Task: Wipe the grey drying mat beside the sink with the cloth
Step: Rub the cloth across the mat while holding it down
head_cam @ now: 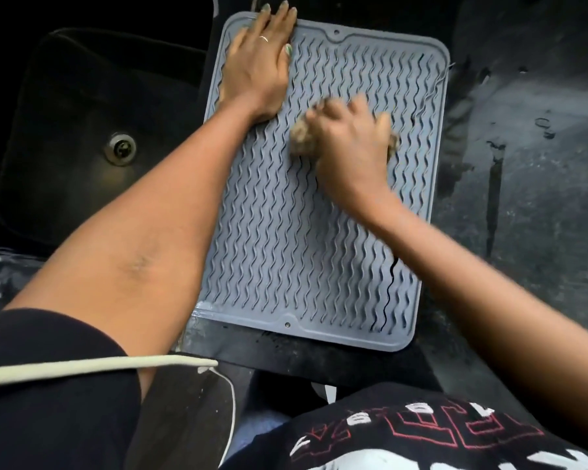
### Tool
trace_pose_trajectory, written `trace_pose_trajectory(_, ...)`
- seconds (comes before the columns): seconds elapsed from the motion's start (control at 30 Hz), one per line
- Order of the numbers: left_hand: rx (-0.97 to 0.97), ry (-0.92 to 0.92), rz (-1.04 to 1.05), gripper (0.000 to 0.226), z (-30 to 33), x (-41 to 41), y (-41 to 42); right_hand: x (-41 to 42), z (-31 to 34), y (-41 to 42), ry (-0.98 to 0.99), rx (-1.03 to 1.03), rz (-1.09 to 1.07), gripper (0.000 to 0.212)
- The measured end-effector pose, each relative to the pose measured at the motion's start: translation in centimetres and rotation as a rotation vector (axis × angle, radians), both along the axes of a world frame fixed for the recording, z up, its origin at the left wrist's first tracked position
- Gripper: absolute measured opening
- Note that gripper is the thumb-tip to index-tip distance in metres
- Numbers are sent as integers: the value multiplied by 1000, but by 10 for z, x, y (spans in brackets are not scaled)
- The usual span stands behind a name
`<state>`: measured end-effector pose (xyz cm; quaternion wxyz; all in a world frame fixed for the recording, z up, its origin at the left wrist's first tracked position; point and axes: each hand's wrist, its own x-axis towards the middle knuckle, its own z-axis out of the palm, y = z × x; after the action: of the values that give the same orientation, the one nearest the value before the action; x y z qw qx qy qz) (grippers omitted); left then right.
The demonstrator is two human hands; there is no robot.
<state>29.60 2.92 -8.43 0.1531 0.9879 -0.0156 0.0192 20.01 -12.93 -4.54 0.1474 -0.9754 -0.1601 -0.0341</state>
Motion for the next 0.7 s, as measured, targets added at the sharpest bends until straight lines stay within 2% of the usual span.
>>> trace_pose_trajectory(0.13,-21,0,-1,52,1,-1,0,-48,17,-5,122,-68,223,35)
trace_pose_trajectory(0.2,-33,1,-4,52,1,-1,-1,-22,31,-4,219,62,131,28)
trace_pose_trajectory(0.27,-65,10,-13,51,1,0,1,23,34,-1,185,210,-32,27)
trace_pose_trajectory(0.33,-84,1,-7,51,0,3,3,67,26,7,61,115,-70,36)
trace_pose_trajectory(0.43,-59,-23,37,52,-1,2,2,93,3,25,66,-86,-59,53)
trace_pose_trajectory(0.5,-32,-27,56,53,-2,2,1,85,-10,28,0,-121,-42,51)
trace_pose_trajectory(0.57,-19,-34,66,52,-3,2,2,62,-15,24,-59,-71,0,44)
trace_pose_trajectory(0.7,-40,-39,73,51,-3,2,2,-10,-7,9,-13,29,133,40)
